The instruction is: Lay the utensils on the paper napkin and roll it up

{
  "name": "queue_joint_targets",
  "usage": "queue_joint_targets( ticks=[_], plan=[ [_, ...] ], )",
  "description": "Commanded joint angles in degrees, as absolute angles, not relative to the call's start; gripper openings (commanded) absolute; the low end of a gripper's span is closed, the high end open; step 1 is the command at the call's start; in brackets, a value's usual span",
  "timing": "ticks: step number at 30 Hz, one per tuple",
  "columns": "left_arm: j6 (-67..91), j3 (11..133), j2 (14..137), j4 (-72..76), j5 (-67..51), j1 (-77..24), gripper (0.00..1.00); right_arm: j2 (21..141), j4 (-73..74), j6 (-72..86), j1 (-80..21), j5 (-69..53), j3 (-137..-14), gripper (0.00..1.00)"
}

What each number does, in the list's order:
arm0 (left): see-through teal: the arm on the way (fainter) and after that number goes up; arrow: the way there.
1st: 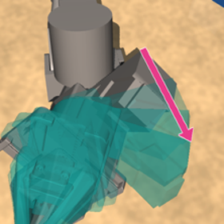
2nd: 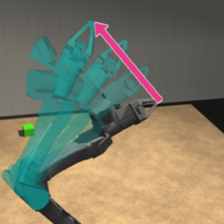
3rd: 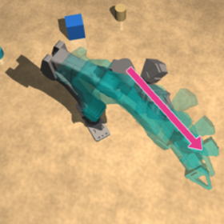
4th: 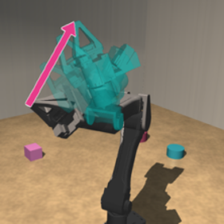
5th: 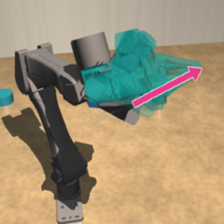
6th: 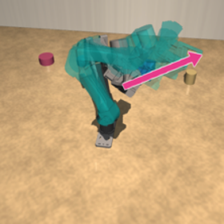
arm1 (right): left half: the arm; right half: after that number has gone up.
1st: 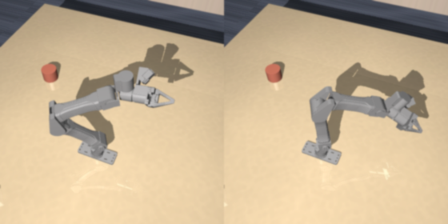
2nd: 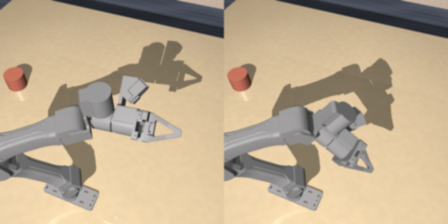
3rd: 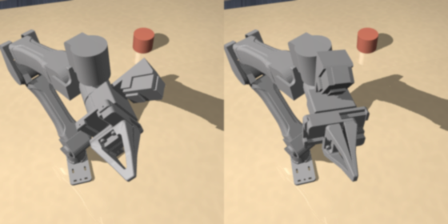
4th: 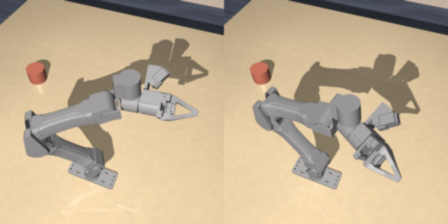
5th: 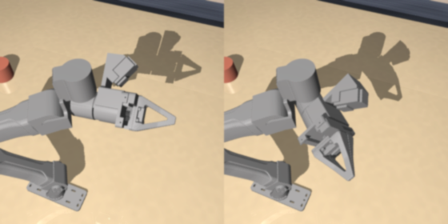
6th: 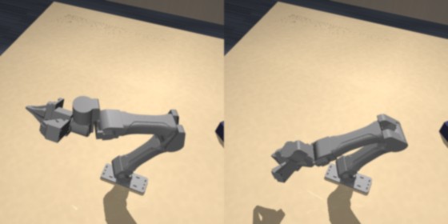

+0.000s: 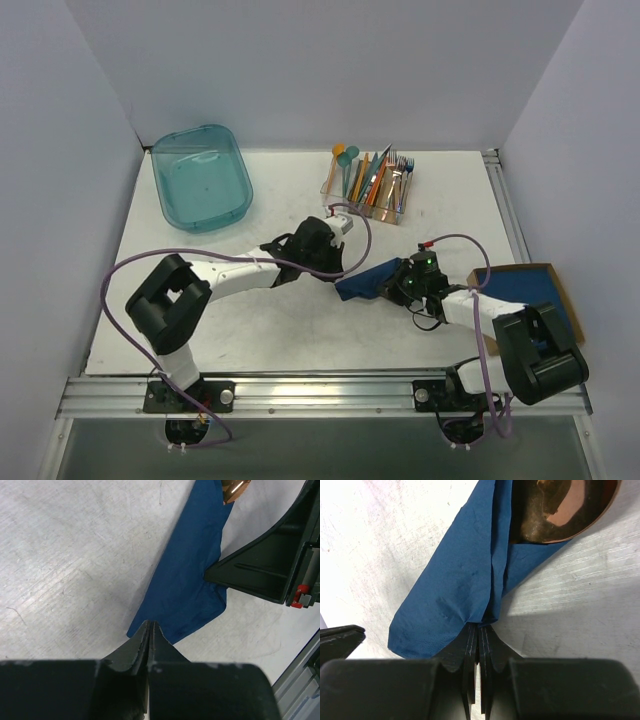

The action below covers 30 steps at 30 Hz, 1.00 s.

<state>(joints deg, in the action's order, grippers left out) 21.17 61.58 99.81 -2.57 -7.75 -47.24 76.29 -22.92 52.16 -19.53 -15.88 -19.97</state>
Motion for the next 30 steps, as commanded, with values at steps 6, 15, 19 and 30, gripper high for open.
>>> queue_joint_targets(
  ticks=[6, 15, 19, 30],
  plan=[
    [22.6, 59.9, 103.4, 3.9, -9.3, -48.4, 0.02, 75.9, -20.4, 51.1, -19.2, -14.0, -20.2, 0.0],
    [23.0, 56.5, 105.4, 4.7, -3.7, -52.2, 0.02, 76.0, -20.6, 51.1, -18.8, -14.0, -20.0, 0.0],
    [22.6, 56.7, 106.8, 3.3, 1.2, -54.1, 0.02, 76.1, -20.4, 51.0, -18.7, -13.9, -20.1, 0.0],
    [22.9, 57.7, 101.5, -4.3, 10.8, -54.8, 0.23, 75.2, -18.2, 49.9, -18.5, -13.7, -20.6, 0.0]
  ],
)
